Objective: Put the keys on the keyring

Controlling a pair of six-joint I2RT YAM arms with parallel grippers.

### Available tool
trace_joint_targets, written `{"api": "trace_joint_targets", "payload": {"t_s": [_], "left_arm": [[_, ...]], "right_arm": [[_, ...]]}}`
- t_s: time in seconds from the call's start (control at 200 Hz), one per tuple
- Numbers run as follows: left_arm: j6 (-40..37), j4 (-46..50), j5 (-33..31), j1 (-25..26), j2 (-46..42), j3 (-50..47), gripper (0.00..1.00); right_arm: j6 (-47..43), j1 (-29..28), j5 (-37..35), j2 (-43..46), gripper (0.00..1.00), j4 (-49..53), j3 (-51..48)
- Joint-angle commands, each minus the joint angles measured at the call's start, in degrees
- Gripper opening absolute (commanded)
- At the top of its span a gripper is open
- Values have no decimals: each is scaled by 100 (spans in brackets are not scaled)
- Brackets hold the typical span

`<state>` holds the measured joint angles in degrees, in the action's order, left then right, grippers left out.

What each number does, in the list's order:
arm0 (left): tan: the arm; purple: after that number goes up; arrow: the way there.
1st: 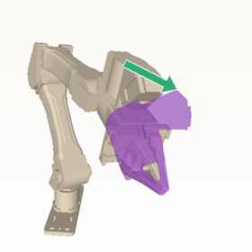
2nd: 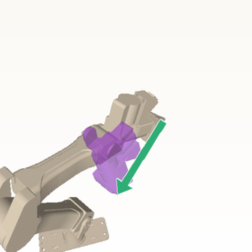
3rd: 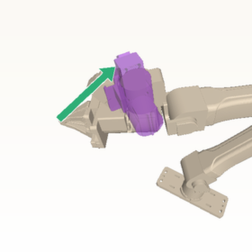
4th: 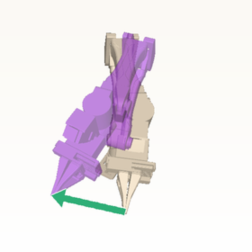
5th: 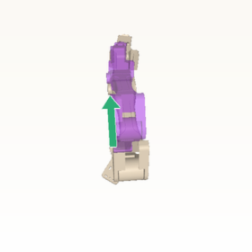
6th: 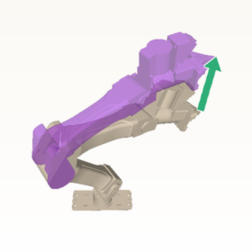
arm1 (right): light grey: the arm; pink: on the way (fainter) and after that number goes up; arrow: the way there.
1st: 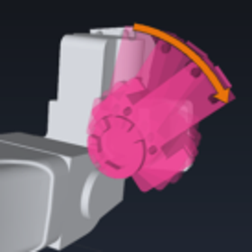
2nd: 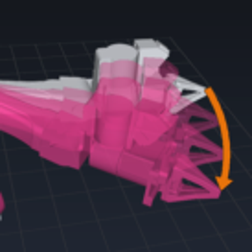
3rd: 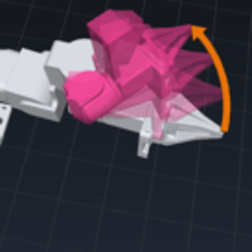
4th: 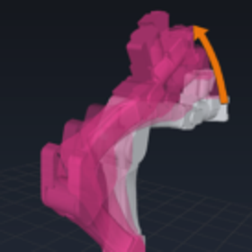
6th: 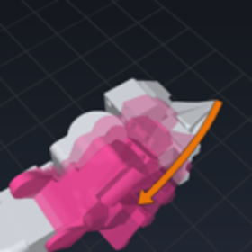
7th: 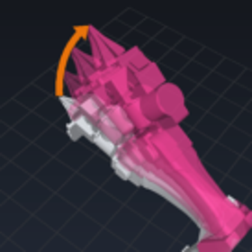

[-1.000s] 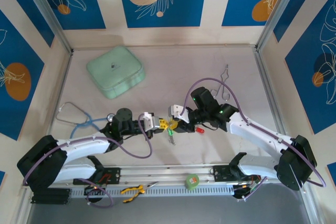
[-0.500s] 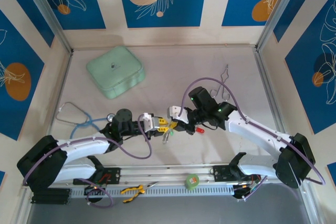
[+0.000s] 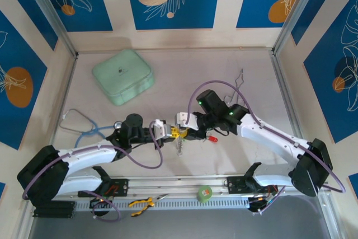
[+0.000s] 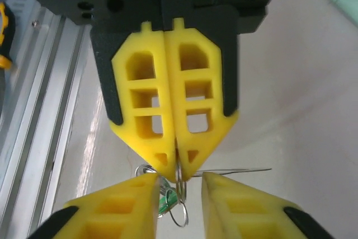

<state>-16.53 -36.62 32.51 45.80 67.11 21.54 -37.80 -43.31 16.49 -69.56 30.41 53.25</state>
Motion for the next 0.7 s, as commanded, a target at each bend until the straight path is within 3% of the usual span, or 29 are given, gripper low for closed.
{"api": "trace_joint_targets", "payload": {"t_s": [0.0, 0.345, 0.505, 0.61, 0.69], "left_arm": [[225, -722, 59, 52, -8, -187, 0], [549, -1415, 219, 53, 131, -379, 0], [645, -1539, 243, 52, 135, -405, 0], [687, -1580, 281, 52, 136, -396, 0], [704, -1602, 286, 59, 134, -405, 0]], "right_arm": [[585, 315, 830, 393, 31, -790, -535], [852, 393, 1059, 390, 31, -1086, -887], [862, 368, 1162, 316, 26, -1152, -869], [871, 350, 1179, 270, 20, -1195, -855], [876, 350, 1199, 270, 7, -1204, -834]]}}
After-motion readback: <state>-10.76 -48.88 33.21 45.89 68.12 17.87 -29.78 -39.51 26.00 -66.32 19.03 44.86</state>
